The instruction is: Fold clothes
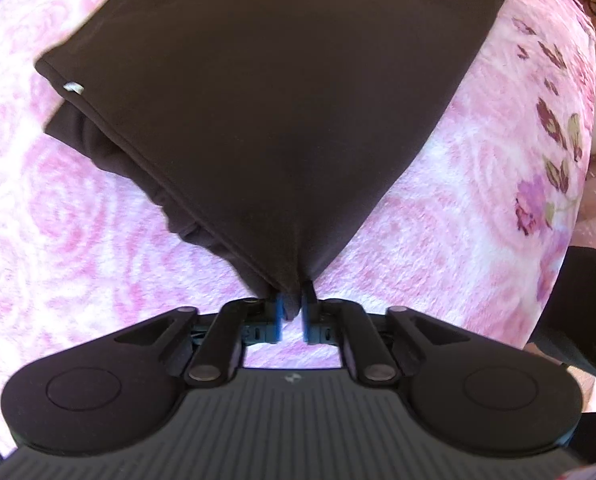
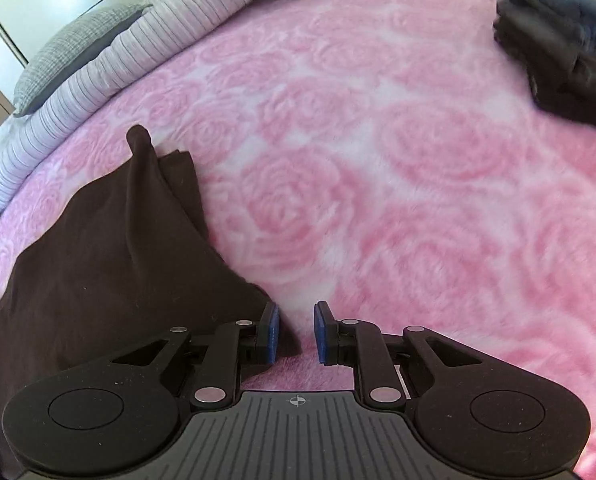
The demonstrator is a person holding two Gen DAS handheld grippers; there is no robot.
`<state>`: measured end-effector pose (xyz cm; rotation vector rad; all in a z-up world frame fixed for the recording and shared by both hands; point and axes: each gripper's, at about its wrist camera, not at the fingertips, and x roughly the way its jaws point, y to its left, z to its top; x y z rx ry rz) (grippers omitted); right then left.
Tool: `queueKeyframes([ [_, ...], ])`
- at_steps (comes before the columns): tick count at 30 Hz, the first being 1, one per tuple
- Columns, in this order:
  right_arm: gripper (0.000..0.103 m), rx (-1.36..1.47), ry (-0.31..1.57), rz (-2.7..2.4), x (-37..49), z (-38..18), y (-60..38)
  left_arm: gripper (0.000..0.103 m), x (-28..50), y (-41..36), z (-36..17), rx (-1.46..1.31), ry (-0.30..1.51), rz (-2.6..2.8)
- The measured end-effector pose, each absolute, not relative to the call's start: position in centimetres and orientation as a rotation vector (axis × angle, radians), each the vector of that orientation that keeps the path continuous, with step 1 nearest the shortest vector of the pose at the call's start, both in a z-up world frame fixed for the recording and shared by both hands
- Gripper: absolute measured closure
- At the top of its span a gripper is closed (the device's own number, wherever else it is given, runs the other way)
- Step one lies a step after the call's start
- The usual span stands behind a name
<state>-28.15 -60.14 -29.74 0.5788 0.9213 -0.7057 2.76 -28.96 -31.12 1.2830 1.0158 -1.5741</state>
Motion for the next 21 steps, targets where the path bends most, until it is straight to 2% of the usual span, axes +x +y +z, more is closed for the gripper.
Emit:
queueKeyframes([
  [1,0.085,0.537,0.935,-0.718,-28.0,-29.2,-59.6,0.085,3.0,-28.5,-30.4,1.282,0.995,-1.592],
  [3,0.072,0.435,0.963,-0.735,-27.8,-28.0,-58.0,0.084,3.8,-27.4,-29.2,1.288,0.946,-1.647],
  [5,0.049,0.359,0.979,-0.716,-27.7,-26.9,-55.7,0.082,5.3,-26.6,-27.9,1.295,0.843,-1.703],
  [6,0.048,0.316,0.985,-0.700,-27.4,-26.3,-54.1,0.077,6.1,-26.3,-27.3,1.299,0.779,-1.731],
  [8,0.048,0.261,1.004,-0.650,-26.4,-25.8,-49.7,0.064,7.1,-26.1,-27.4,1.336,0.533,-1.757],
  [13,0.048,0.211,1.055,-0.538,-23.1,-26.1,-38.0,0.062,9.7,-26.4,-30.9,1.513,-0.143,-1.850],
  [16,0.048,0.238,1.072,-0.482,-20.4,-27.1,-31.0,0.058,11.5,-26.8,-33.4,1.566,-0.521,-1.924],
  [18,0.048,0.211,1.085,-0.453,-18.6,-27.8,-26.8,0.051,12.3,-27.3,-35.0,1.574,-0.702,-1.946],
  [21,0.048,0.098,1.107,-0.430,-16.5,-28.9,-21.4,0.049,13.1,-27.7,-37.0,1.578,-0.931,-1.971],
])
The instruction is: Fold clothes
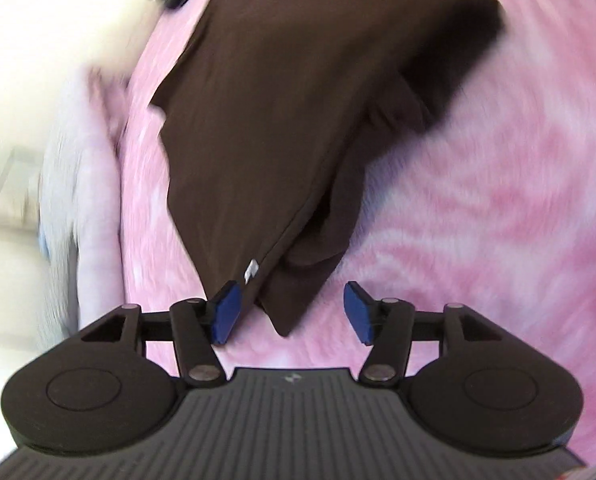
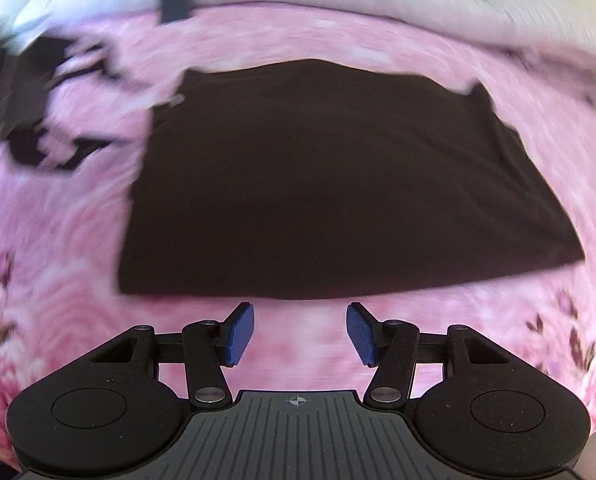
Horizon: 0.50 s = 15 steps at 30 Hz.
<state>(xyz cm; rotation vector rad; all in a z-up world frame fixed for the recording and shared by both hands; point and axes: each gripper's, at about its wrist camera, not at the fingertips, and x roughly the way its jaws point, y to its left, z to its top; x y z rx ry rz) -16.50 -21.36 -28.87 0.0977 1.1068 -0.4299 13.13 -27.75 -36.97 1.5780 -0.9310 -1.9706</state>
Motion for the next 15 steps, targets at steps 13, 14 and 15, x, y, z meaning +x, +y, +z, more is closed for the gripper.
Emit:
queueKeyframes([
  [13,0.047,-0.416,1.108,-0.315,-10.3,-36.5,-10.6,0.046,13.2,-31.3,-40.5,1.510,-1.395,-1.992],
  [14,0.047,-0.454,1.106,-0.322,-9.9,-37.1,-10.4,0.052,13.1,-31.7,-40.5,1.514,-1.385,-1.999],
  [15,0.047,-0.494,1.100,-0.327,-9.7,-37.5,-10.2,0.062,13.0,-32.1,-40.5,1.517,-1.375,-2.005],
])
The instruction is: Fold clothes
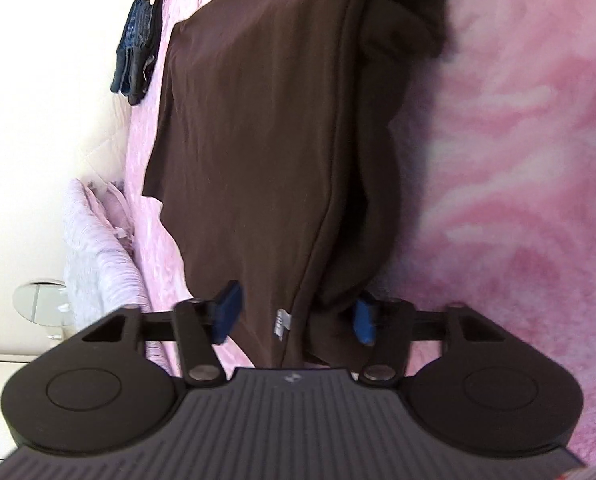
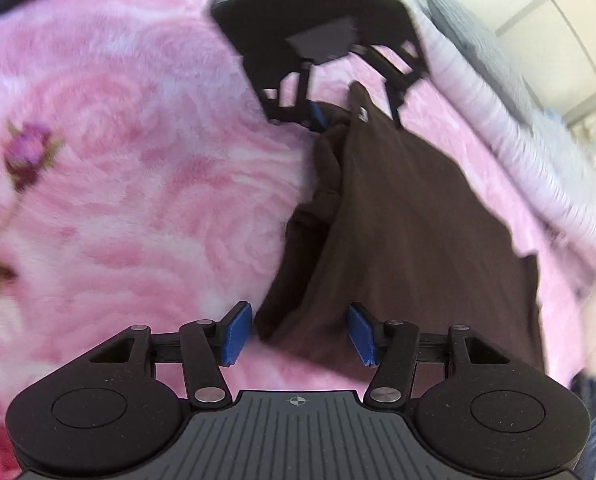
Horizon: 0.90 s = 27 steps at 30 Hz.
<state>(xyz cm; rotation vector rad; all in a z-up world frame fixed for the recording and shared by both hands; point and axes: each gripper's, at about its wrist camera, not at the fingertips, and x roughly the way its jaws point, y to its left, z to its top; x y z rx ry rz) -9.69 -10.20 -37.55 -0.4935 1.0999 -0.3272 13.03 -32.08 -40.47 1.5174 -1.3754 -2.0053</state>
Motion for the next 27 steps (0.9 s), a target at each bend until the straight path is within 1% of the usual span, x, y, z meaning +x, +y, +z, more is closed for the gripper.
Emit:
queueKeyframes([
  [1,0.047,-0.523,1.093,-0.334,-9.6,-37.8,-10.3,0.067,13.0,-32.4,-40.5,1.525,-1.344,-2.015],
  [2,0.047,-0.548,1.086,-0.343,-9.6,-37.9,-10.5,0.077,12.9,-32.7,-40.5,1.532,-1.312,-2.024],
  [3,0.047,-0.572,1.079,-0.351,-9.6,-37.9,-10.8,0.081,12.9,-33.0,-40.3,1.532,-1.285,-2.035],
  [5,0.047,-0.608,1.074,-0.370,-9.5,-38.2,-11.5,0.084,12.7,-33.3,-40.2,1.536,-1.248,-2.052],
  [6,0.047,-0.612,1.082,-0.382,-9.5,-38.3,-12.0,0.087,12.6,-33.5,-40.2,1.542,-1.239,-2.057],
  [10,0.048,-0.587,1.095,-0.380,-9.5,-38.3,-13.7,0.090,12.3,-34.2,-39.9,1.548,-1.182,-2.082],
  [11,0.052,-0.569,1.093,-0.364,-9.5,-38.0,-14.0,0.091,12.4,-34.2,-39.6,1.546,-1.162,-2.088],
  [12,0.064,-0.538,1.096,-0.341,-9.7,-37.6,-14.4,0.092,12.4,-34.2,-39.2,1.540,-1.147,-2.093],
  [13,0.082,-0.511,1.105,-0.327,-9.7,-37.2,-14.8,0.092,12.5,-34.1,-38.8,1.533,-1.132,-2.099],
  [16,0.089,-0.451,1.117,-0.291,-9.8,-35.9,-15.5,0.093,12.9,-33.6,-37.7,1.521,-1.143,-2.108],
  [22,0.090,-0.407,1.105,-0.211,-10.3,-33.1,-15.1,0.094,14.8,-31.4,-35.0,1.527,-1.189,-2.136],
  [27,0.090,-0.264,1.066,-0.072,-11.5,-29.6,-12.4,0.094,17.9,-27.4,-33.1,1.681,-1.151,-2.189],
])
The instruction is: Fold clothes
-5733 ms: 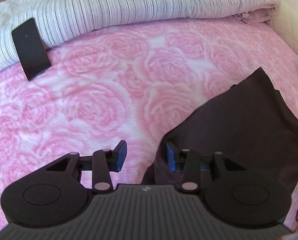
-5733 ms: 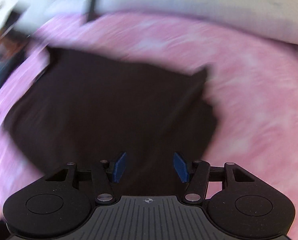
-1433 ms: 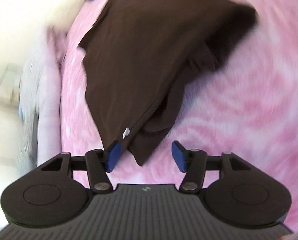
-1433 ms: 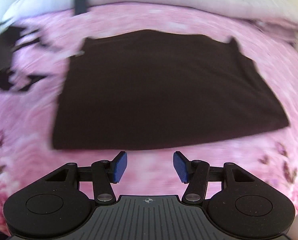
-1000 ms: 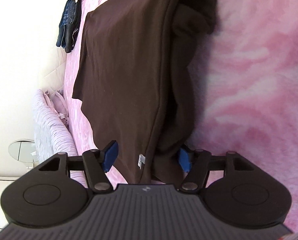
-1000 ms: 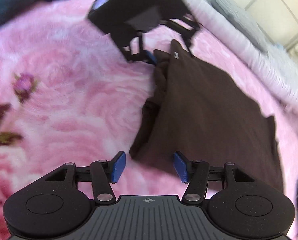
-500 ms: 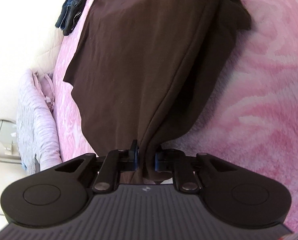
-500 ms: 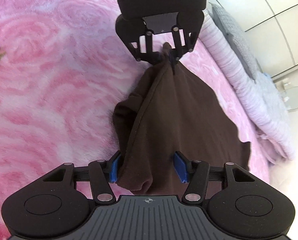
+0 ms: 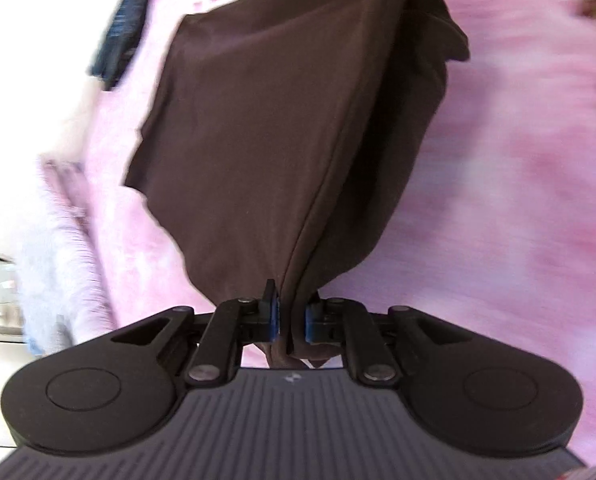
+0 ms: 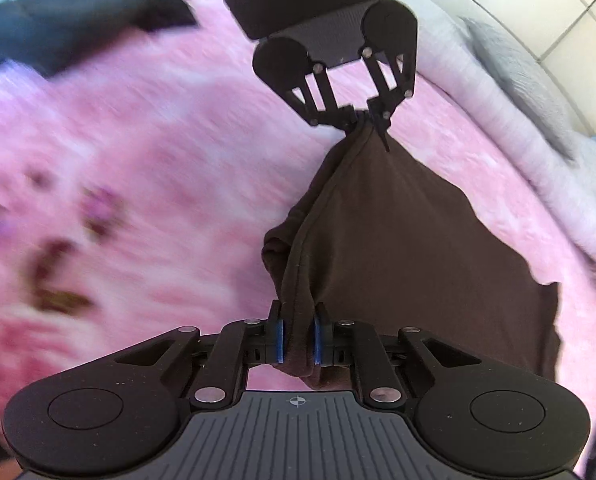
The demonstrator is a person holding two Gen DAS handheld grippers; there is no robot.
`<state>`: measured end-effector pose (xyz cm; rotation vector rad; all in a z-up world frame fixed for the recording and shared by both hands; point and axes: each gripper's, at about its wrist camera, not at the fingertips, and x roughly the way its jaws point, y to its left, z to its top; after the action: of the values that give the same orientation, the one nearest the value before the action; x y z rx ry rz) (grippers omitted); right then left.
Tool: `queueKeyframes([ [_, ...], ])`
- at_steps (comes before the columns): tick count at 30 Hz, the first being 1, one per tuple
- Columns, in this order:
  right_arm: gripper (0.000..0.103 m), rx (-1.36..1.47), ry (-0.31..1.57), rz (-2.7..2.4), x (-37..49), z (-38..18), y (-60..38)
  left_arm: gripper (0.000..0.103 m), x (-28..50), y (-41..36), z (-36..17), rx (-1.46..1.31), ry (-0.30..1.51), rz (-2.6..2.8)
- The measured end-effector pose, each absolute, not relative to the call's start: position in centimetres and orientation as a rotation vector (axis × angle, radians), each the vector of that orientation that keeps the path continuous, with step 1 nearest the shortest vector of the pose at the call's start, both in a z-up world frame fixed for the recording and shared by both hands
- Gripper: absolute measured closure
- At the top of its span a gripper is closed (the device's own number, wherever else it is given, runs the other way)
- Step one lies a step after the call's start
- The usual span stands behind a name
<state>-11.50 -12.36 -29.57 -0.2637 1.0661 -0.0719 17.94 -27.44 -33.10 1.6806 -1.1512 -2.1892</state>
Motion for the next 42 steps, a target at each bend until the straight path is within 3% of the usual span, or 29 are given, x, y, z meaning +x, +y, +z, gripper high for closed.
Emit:
queueKeyframes([
  [7,0.091,0.062,0.977,0.027,-12.9,-24.0,-15.0,0.094,17.7,-27.1,-27.5,1.776,-1.097,-2.154],
  [15,0.091,0.363,0.790,-0.241,-20.1,-16.6,-28.7,0.093,4.2,-38.0,-20.3,1.839,-1.085,-2.085],
  [20,0.091,0.543,0.714,-0.387,-26.3,-17.3,-38.6,0.092,-6.4,-44.5,-21.2,1.901,-1.082,-2.120],
  [25,0.091,0.836,0.667,-0.454,-32.0,-23.4,-48.3,0.091,-13.5,-48.8,-27.1,2.023,-1.014,-2.169],
  [32,0.091,1.063,0.637,-0.482,-37.5,-30.3,-55.7,0.089,-16.7,-51.9,-33.8,2.149,-0.894,-2.207],
  [35,0.090,1.101,0.641,-0.496,-39.0,-31.3,-55.9,0.085,-15.9,-52.2,-33.9,2.143,-0.818,-2.227],
  [39,0.090,1.121,0.638,-0.578,-40.7,-30.6,-55.5,0.065,-15.3,-53.8,-31.7,2.033,-0.644,-2.253],
  [42,0.089,1.114,0.642,-0.649,-41.9,-29.5,-54.9,0.065,-14.7,-55.3,-29.3,1.910,-0.509,-2.260],
])
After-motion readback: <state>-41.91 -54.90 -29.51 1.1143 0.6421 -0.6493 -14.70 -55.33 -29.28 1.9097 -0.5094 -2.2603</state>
